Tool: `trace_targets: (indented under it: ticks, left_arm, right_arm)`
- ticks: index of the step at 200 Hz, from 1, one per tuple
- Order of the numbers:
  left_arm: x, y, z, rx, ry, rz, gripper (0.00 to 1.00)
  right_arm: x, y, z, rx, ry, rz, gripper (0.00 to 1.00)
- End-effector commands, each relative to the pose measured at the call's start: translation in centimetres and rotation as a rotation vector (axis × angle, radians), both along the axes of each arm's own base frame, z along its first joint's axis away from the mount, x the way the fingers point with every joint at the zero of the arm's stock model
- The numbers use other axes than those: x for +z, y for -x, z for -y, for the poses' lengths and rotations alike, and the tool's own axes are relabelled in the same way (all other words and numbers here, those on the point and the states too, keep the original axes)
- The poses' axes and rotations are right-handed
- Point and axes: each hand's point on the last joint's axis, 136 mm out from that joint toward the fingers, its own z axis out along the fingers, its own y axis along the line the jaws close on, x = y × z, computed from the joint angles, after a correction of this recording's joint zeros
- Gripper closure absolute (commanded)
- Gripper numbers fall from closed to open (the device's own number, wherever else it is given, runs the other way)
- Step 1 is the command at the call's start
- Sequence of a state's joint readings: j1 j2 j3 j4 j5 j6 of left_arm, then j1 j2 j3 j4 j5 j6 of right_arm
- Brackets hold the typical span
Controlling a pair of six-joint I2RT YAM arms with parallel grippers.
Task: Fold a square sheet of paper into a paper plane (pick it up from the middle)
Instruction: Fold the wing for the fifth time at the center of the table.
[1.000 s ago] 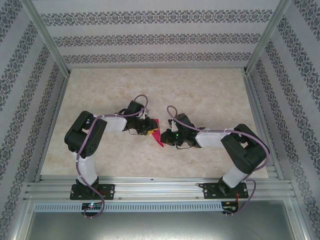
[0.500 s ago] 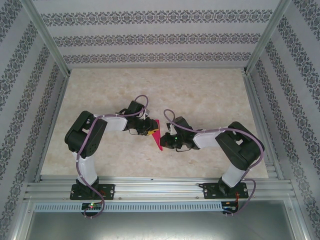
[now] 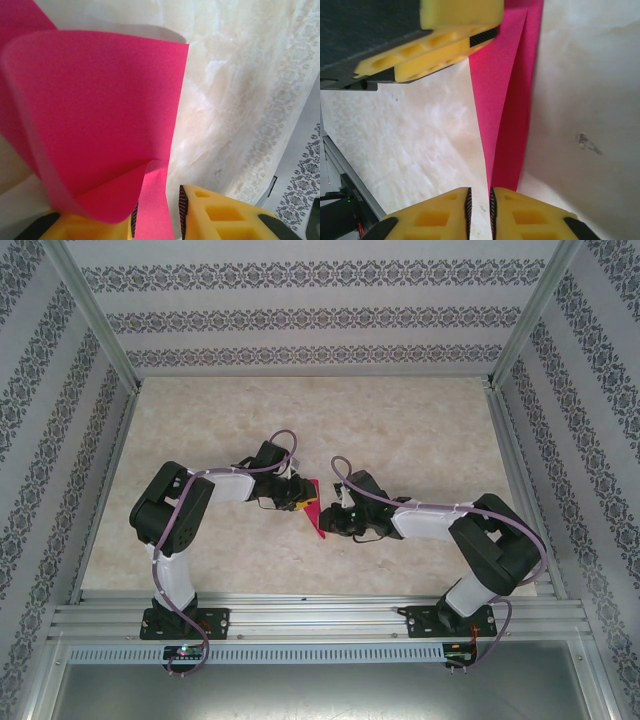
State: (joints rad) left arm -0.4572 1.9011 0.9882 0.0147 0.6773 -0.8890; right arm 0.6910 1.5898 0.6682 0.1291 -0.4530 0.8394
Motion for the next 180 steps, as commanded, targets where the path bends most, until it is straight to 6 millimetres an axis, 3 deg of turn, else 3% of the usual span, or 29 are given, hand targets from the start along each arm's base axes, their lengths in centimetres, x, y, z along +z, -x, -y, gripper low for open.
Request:
trace_targets:
  ticks: [1,54,101,116,156,180]
  left_arm:
    - [-2.6,1.4,-1.1,0.001,-0.085,-0.074,0.68]
    - [-2.7,1.5,-1.2,-0.001,-0.093,-0.082,0.69]
    - [-2.6,1.5,-1.2,-0.001,-0.097,-0.083,0.69]
    - [-2.6,1.5,-1.3,-0.001,-0.102,-0.085,0.69]
    - [-2.5,1.5,-1.2,0.000,-0.096,-0.086,0.69]
    - [-2.4,1.4,-1.2,0.001,-0.094,-0.084,0.69]
  right_arm:
    - [0.0,0.2,-0.2,0.009,0.002,-0.024,0.84]
    - [-2.1,1.8,-0.6,0.050,0.037,-0.070,0.99]
    - [-5.6,3.9,0.4,0.043,0.106,-0.166,0.97]
    - [-5.3,3.9,0.3,0.039,0.103,-0.152,0.95]
    - [-1.7,2.6,-0.6,0.038,0.052,-0.073,0.84]
    - [-0.4,2.1,-0.6,0.019,0.038,-0.043,0.83]
